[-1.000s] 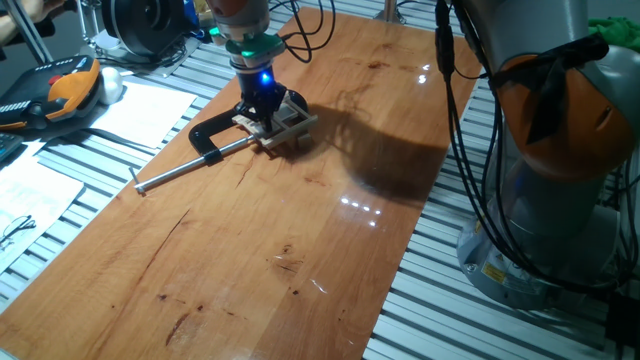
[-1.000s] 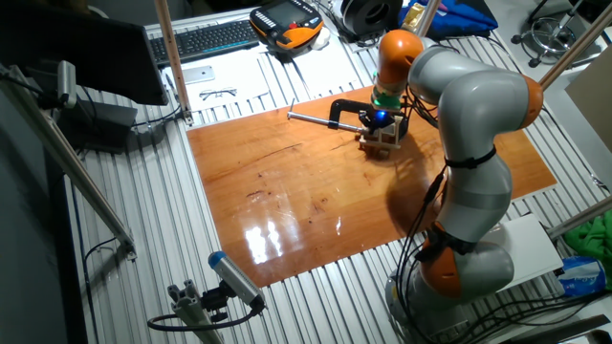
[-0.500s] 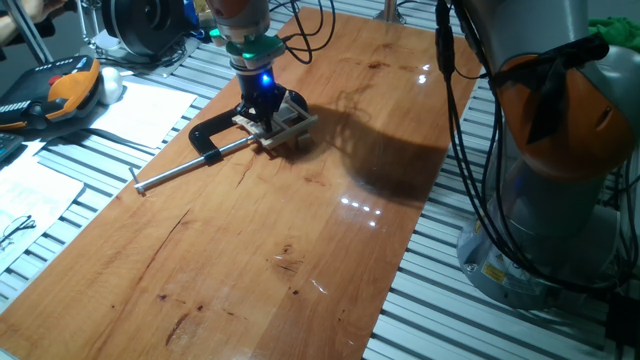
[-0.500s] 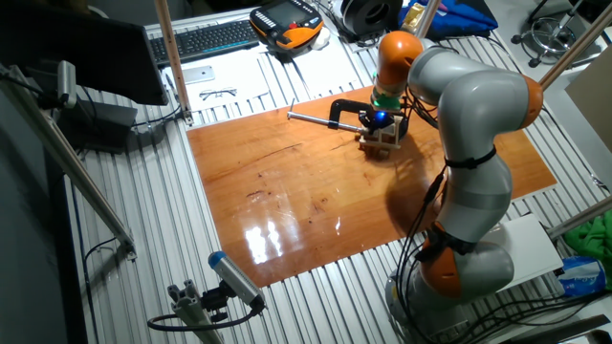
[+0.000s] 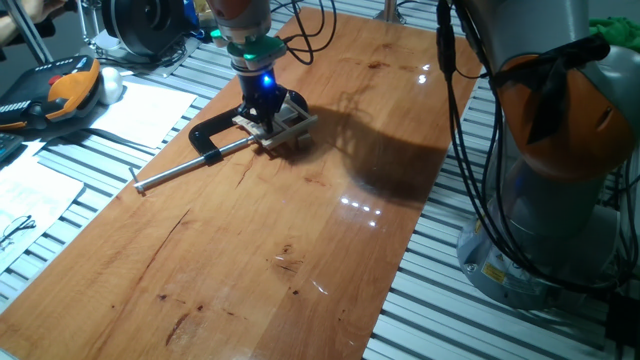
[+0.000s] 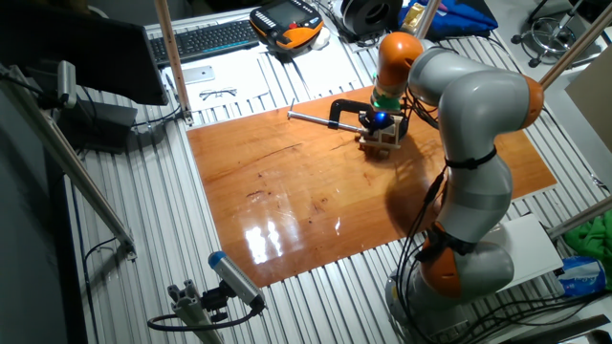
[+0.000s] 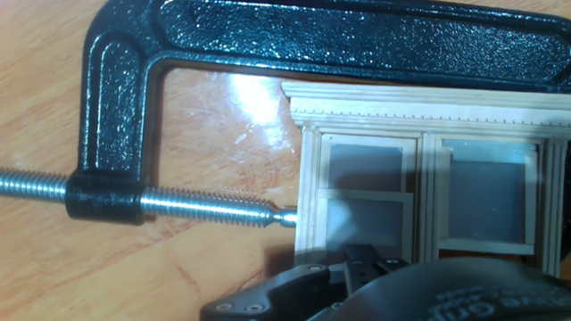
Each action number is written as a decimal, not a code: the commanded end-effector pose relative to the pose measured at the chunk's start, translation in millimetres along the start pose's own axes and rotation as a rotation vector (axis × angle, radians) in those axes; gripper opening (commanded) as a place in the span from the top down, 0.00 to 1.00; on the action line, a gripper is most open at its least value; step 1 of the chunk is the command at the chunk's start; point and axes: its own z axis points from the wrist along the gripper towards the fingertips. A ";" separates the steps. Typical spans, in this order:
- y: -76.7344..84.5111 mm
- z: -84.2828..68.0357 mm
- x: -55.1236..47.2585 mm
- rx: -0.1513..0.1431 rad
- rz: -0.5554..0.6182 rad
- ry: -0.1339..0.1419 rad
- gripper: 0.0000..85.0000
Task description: Close a sliding window
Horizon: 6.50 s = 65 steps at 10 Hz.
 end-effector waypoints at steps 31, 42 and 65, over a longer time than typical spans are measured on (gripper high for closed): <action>0.1 -10.7 -13.1 -0.001 -0.009 -0.010 1.00; -5.9 1.2 -41.4 0.032 -0.043 -0.073 1.00; -5.5 4.5 -27.4 0.014 -0.039 -0.056 1.00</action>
